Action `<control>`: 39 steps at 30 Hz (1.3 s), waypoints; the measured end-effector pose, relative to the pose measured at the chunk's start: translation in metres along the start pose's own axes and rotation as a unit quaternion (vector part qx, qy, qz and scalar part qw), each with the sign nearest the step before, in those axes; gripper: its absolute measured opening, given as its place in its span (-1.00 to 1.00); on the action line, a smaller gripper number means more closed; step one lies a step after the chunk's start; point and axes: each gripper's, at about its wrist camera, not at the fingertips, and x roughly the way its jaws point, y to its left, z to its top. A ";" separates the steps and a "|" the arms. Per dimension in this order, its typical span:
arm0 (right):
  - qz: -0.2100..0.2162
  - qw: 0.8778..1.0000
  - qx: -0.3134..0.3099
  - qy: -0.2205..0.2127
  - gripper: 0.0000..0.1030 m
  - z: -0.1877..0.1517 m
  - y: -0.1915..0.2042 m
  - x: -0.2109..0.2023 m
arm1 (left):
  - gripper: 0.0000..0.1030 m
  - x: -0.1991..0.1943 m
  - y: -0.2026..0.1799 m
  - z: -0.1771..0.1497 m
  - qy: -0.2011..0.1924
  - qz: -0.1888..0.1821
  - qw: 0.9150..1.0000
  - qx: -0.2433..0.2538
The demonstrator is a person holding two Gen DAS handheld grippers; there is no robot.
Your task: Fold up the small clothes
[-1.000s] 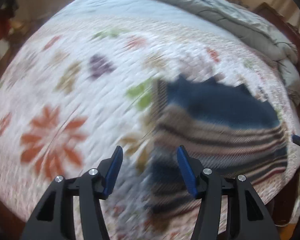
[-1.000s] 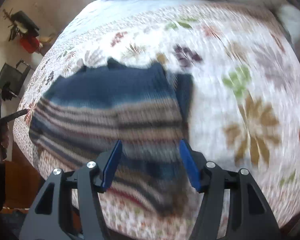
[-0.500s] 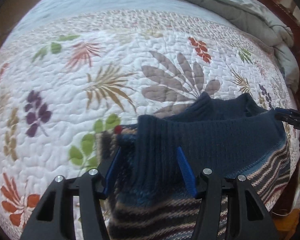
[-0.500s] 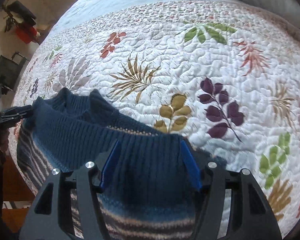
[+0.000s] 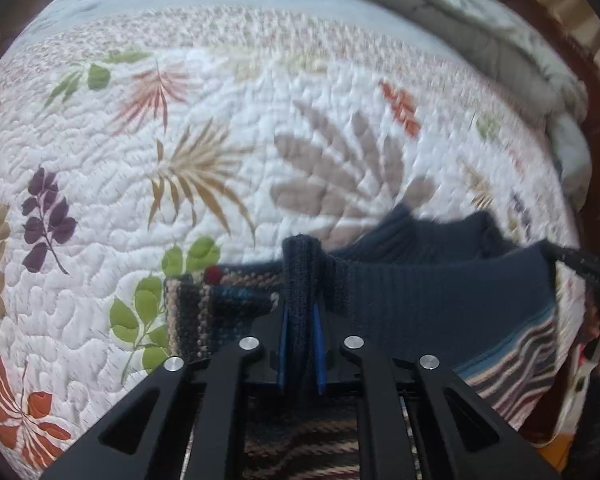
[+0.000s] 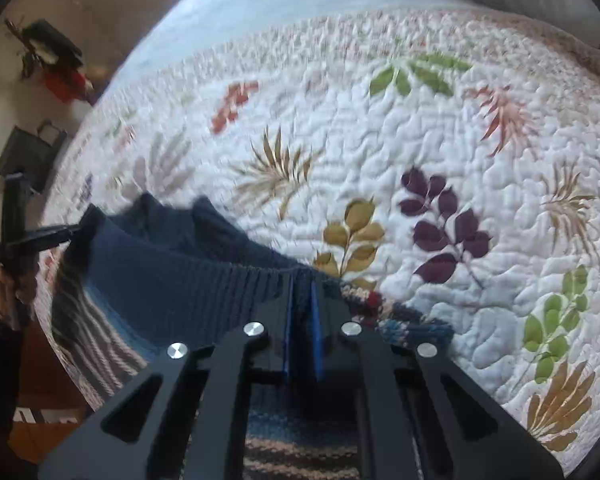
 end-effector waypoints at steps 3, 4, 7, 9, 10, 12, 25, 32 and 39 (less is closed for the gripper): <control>-0.001 1.000 0.005 -0.025 -0.88 0.006 -0.003 -0.016 | -0.81 -0.018 -0.003 0.007 -0.037 -0.008 0.999 -0.004; 0.000 0.999 0.008 -0.031 -0.88 0.009 -0.005 -0.019 | -0.81 -0.021 -0.004 0.010 -0.047 -0.008 0.999 -0.006; -0.004 0.999 0.026 -0.045 -0.88 0.016 -0.012 -0.020 | -0.81 -0.017 -0.003 0.016 -0.062 0.000 0.998 -0.006; -0.003 0.998 0.038 -0.043 -0.88 0.018 -0.020 -0.012 | -0.81 -0.005 -0.003 0.017 -0.057 0.019 0.998 0.004; -0.020 0.999 0.039 -0.033 -0.88 0.018 -0.023 -0.001 | -0.81 0.008 0.000 0.016 -0.038 0.028 0.999 -0.002; -0.040 0.998 0.051 0.000 -0.88 0.015 -0.029 0.026 | -0.79 0.031 0.006 0.012 -0.007 0.042 0.999 -0.006; -0.064 0.995 0.074 0.010 -0.41 -0.012 -0.023 -0.001 | 0.02 -0.016 -0.024 -0.018 -0.037 0.099 0.994 0.034; -0.077 0.994 0.081 0.007 0.03 -0.080 -0.007 -0.048 | 0.02 -0.037 -0.071 -0.071 -0.042 0.059 0.996 0.057; -0.088 0.991 0.095 0.037 0.03 -0.131 -0.014 -0.060 | 0.02 -0.008 -0.126 -0.083 -0.020 0.034 0.997 0.073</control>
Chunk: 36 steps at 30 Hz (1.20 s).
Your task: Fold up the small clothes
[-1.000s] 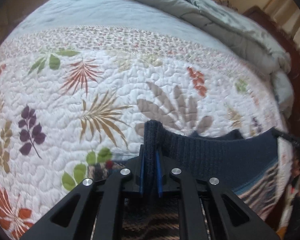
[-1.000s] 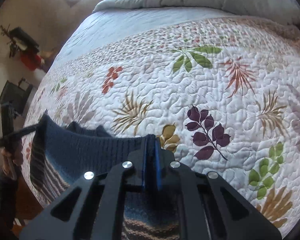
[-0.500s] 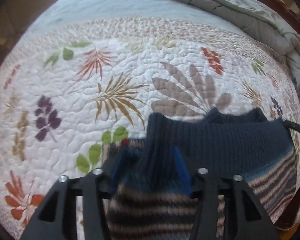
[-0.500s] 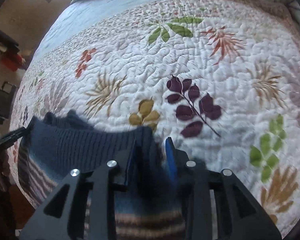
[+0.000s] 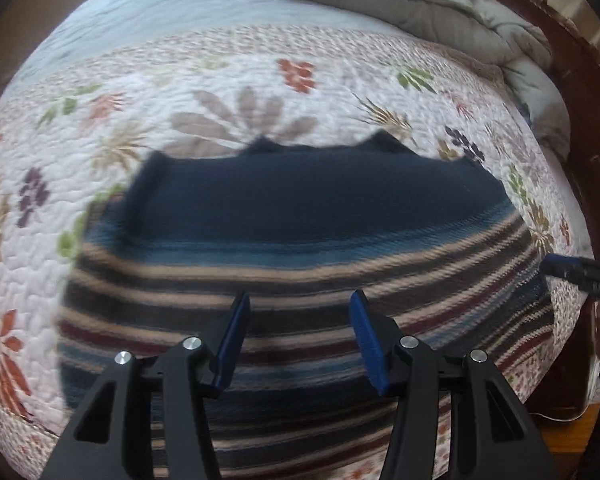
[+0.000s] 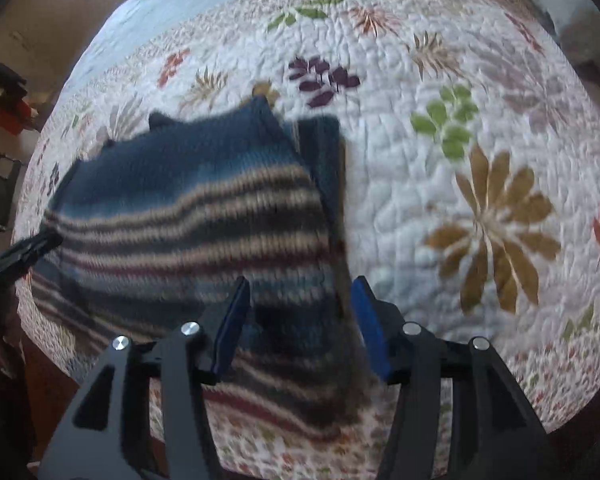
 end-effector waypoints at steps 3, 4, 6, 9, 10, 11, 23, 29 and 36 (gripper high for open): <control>0.002 1.000 0.000 0.011 0.04 -0.011 -0.005 0.007 | 0.02 0.009 -0.017 -0.002 -0.001 0.027 1.000 0.007; 0.005 1.000 0.001 0.014 0.07 -0.014 -0.005 0.009 | 0.02 0.015 -0.021 -0.002 0.005 0.033 0.999 0.007; 0.013 1.000 0.008 0.018 0.08 -0.018 -0.009 0.015 | 0.02 0.026 -0.024 -0.003 0.019 0.034 0.999 0.002; 0.046 0.998 0.032 0.025 0.09 -0.022 -0.020 0.027 | 0.03 0.040 -0.022 -0.006 0.027 0.045 0.999 0.005; 0.052 0.998 0.038 0.027 0.13 -0.023 -0.023 0.031 | 0.04 0.042 -0.022 -0.006 0.027 0.045 0.999 0.008; 0.060 0.997 0.044 0.028 0.14 -0.024 -0.027 0.034 | 0.05 0.043 -0.022 -0.007 0.025 0.045 0.999 0.010; 0.145 0.986 0.080 0.018 -0.55 -0.036 -0.030 0.040 | 0.14 0.050 -0.014 -0.009 0.018 0.029 0.999 0.006; 0.153 0.985 0.076 -0.018 -0.65 -0.031 -0.011 0.002 | 0.14 0.022 -0.005 -0.014 0.016 0.017 1.000 0.000; 0.165 0.984 -0.007 -0.070 -0.69 -0.016 0.076 -0.051 | 0.14 -0.015 0.042 -0.031 -0.006 0.011 0.999 -0.043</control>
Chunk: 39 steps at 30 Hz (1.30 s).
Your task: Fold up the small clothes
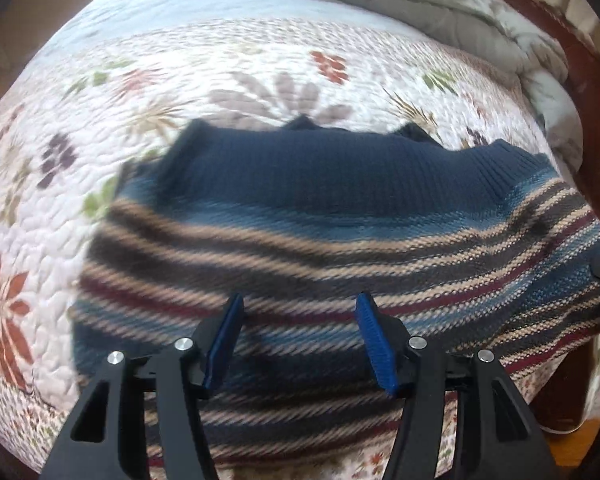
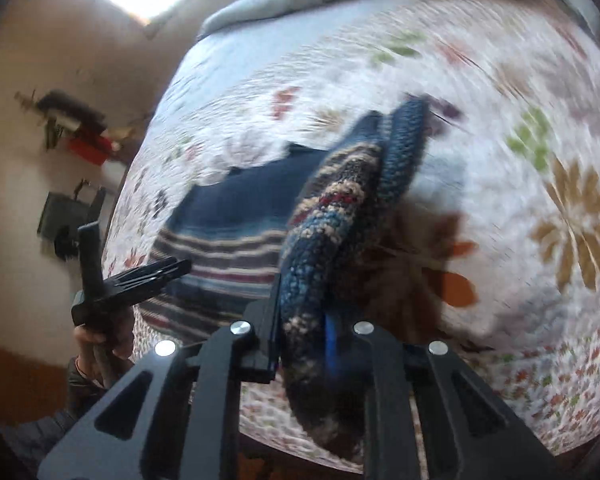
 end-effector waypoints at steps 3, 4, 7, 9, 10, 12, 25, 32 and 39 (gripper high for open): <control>-0.013 0.999 -0.049 0.009 -0.69 0.005 0.046 0.016 | 0.15 -0.009 0.016 -0.004 -0.002 -0.005 1.000 -0.013; -0.017 0.998 -0.063 0.013 -0.69 0.006 0.059 0.024 | 0.15 -0.011 0.020 -0.005 -0.001 -0.008 1.000 -0.016; -0.016 0.994 -0.100 0.030 -0.69 0.004 0.096 0.050 | 0.15 -0.016 0.032 -0.007 0.001 -0.019 0.999 -0.029; -0.009 0.992 -0.116 0.043 -0.69 0.000 0.113 0.066 | 0.15 -0.020 0.039 -0.007 -0.001 -0.029 0.999 -0.037; -0.006 0.991 -0.126 0.053 -0.69 -0.003 0.123 0.079 | 0.15 -0.022 0.041 -0.006 -0.003 -0.032 0.999 -0.041; -0.006 0.989 -0.135 0.066 -0.69 -0.008 0.135 0.096 | 0.17 -0.025 0.047 -0.005 -0.007 -0.038 0.998 -0.050; 0.029 0.981 -0.147 0.120 -0.20 -0.037 0.147 0.154 | 0.24 -0.011 0.035 -0.001 0.017 -0.077 0.995 -0.055; -0.008 0.987 -0.130 0.093 -0.05 -0.031 0.131 0.093 | 0.24 -0.003 -0.001 0.009 0.028 -0.085 0.996 -0.021; -0.094 0.987 -0.106 0.077 -0.04 -0.034 0.082 0.063 | 0.25 0.017 -0.025 0.018 0.048 -0.089 0.995 -0.018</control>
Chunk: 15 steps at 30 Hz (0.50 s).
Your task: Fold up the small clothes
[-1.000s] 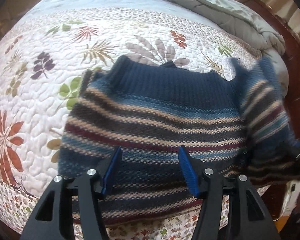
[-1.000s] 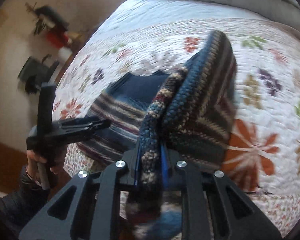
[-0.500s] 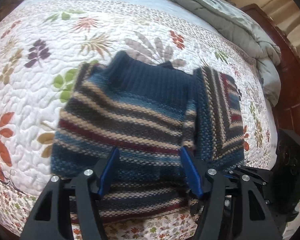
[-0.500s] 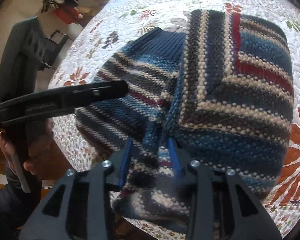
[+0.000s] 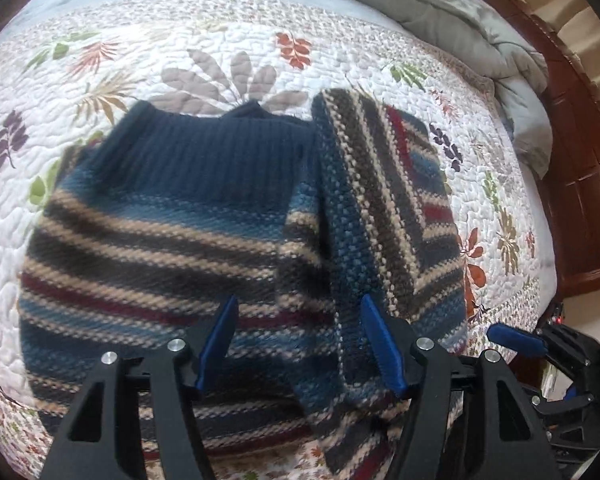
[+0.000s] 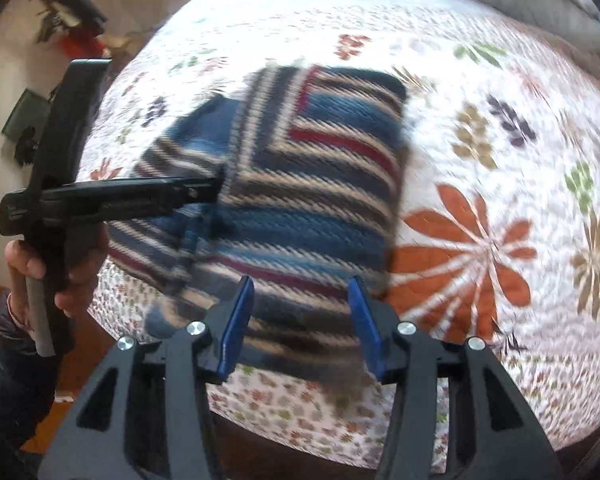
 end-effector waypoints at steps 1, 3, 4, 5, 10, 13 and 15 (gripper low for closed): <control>-0.001 1.000 0.004 0.001 -0.04 -0.002 -0.005 0.002 | 0.25 0.002 -0.002 0.001 0.002 -0.004 1.000 -0.003; -0.001 1.000 0.014 0.004 -0.04 -0.005 -0.011 0.009 | 0.25 0.003 -0.004 0.002 0.003 -0.015 1.000 -0.012; 0.004 1.000 0.020 0.004 -0.04 -0.006 -0.014 0.012 | 0.25 0.001 -0.005 0.002 0.001 -0.022 1.000 -0.014; 0.009 1.000 0.024 0.004 -0.04 -0.006 -0.015 0.015 | 0.24 -0.002 -0.006 0.002 -0.003 -0.034 0.999 -0.019; 0.034 0.999 0.027 0.003 -0.04 -0.008 -0.015 0.022 | 0.25 -0.009 -0.007 0.004 -0.011 -0.080 0.996 -0.034; 0.045 0.999 0.025 0.008 -0.04 -0.009 -0.011 0.031 | 0.24 -0.007 -0.004 0.004 -0.012 -0.092 0.994 -0.049; 0.055 0.998 0.024 0.012 -0.04 -0.010 -0.006 0.037 | 0.24 -0.008 0.003 0.002 -0.019 -0.103 0.992 -0.065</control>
